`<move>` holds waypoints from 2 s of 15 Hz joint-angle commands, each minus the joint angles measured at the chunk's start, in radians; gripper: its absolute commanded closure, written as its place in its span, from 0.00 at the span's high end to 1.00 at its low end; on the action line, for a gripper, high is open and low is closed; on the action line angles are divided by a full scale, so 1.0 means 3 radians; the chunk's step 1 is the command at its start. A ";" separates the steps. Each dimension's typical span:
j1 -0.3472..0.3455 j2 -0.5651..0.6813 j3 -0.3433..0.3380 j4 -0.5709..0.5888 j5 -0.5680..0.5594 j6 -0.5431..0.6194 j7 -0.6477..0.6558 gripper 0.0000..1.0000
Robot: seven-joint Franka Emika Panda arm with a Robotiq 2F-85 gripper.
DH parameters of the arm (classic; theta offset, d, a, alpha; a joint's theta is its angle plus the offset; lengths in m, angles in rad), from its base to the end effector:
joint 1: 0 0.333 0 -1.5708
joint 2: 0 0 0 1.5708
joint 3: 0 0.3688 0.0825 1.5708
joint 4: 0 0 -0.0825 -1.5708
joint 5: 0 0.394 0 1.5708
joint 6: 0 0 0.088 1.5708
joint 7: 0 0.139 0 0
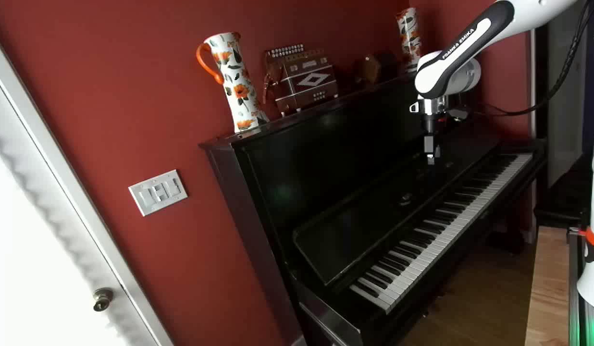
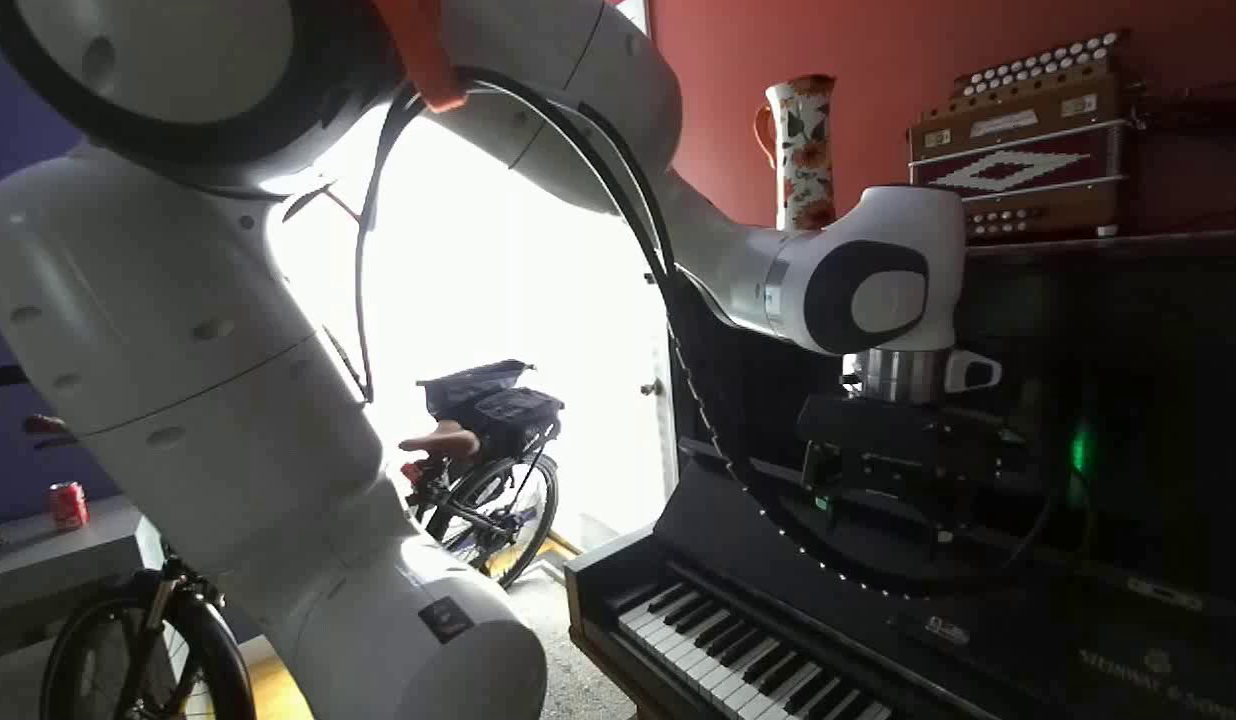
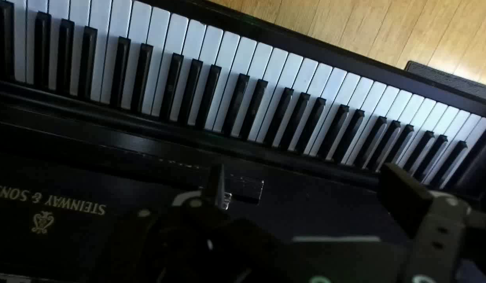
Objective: Press a white key on the middle left keys of the piano
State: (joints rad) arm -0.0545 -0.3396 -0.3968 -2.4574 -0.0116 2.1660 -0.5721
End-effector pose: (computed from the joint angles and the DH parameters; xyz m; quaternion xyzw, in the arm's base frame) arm 0.3866 -0.1920 0.4277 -0.9955 -0.0729 -0.0392 0.0466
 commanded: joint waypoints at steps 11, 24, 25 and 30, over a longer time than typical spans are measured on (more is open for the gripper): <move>0.0166 0.0163 0.0610 -0.0372 0.0283 0.0038 0.0187 1.00; 0.0461 0.0529 0.1114 -0.0585 0.0476 0.0246 0.0247 1.00; 0.0479 0.0564 0.1126 -0.0589 0.0514 0.0291 0.0238 1.00; 0.0549 0.0822 0.1233 -0.0738 0.0862 0.1057 0.0245 1.00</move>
State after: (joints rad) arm 0.1016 -0.1437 -0.0449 -2.6497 0.1855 2.3531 -0.4955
